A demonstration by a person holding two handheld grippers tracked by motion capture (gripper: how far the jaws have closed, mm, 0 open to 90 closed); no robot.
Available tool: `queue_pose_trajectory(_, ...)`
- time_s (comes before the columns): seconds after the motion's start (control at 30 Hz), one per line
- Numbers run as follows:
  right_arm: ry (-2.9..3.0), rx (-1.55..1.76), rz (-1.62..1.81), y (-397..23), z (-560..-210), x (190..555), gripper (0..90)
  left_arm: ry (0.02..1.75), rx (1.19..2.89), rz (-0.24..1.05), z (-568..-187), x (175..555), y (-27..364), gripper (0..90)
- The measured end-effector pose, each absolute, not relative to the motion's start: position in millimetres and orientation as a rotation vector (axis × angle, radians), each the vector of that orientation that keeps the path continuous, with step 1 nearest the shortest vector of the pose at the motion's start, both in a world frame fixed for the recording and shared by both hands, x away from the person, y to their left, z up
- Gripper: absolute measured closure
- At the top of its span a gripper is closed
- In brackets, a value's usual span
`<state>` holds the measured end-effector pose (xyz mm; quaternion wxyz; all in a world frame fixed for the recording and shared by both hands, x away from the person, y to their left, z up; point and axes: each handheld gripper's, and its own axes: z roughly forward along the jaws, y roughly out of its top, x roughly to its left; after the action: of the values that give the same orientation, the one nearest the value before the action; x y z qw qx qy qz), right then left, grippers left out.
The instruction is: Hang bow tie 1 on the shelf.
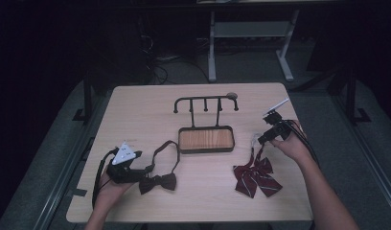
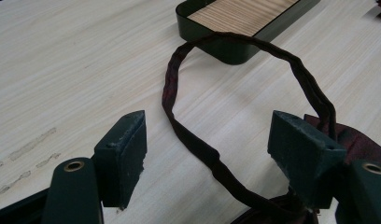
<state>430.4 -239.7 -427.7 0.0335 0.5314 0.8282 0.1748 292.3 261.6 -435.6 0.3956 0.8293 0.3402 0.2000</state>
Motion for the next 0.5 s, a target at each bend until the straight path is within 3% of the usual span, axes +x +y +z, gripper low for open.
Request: queue_pose_trajectory(0.5,2.543,1.642,0.438,-232.2,-436.2,434.7,69.8,0.858,2.102,0.506,-435.7,292.4,261.2,28.8)
